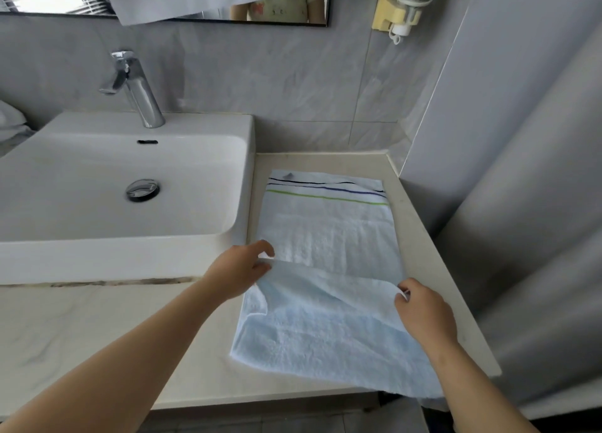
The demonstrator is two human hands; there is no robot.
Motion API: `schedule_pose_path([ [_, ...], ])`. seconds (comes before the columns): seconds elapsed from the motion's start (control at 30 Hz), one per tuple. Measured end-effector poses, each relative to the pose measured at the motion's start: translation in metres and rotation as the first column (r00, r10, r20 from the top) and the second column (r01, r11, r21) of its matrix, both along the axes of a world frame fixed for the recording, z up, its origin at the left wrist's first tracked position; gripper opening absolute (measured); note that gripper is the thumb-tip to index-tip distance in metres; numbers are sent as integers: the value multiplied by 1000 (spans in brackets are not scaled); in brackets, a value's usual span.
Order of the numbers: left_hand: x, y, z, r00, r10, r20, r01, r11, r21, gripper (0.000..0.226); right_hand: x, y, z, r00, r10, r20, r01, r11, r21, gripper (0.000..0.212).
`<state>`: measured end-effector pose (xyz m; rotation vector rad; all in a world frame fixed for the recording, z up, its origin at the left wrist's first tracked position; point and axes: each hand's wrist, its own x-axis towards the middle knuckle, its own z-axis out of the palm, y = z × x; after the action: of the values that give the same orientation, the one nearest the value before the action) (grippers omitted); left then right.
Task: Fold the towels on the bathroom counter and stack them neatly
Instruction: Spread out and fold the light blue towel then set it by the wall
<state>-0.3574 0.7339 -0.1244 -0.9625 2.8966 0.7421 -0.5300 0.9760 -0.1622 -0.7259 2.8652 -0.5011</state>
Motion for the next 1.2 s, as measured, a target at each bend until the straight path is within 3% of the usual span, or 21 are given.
schedule_pose_path([
  [0.07,-5,-8,7,999,-2,-33,1,999,-50,26,-1,-3,3,991,-69,-111,66,997,-29,17],
  [0.17,-14,-17,16,991,55,-121,-62,997,-52,23,-1,-8,8,942,-251,-223,198,952,-233,19],
  [0.27,-20,-22,21,951,175,-257,-171,985,39,18,-4,-16,9,919,-372,-130,274,840,-469,18],
  [0.43,-44,-26,26,862,348,-370,-260,928,267,17,-12,-31,23,916,-394,78,324,611,-723,19],
  [0.53,-61,-33,27,800,451,-396,-298,871,389,22,-20,-39,31,919,-377,114,324,558,-764,22],
  [0.73,-95,-53,22,725,576,-377,-401,798,450,17,-58,-59,40,921,-336,199,357,515,-780,22],
  [1.2,-184,-119,5,617,725,-306,-597,685,418,23,-178,-135,30,960,-165,226,280,580,-765,22],
])
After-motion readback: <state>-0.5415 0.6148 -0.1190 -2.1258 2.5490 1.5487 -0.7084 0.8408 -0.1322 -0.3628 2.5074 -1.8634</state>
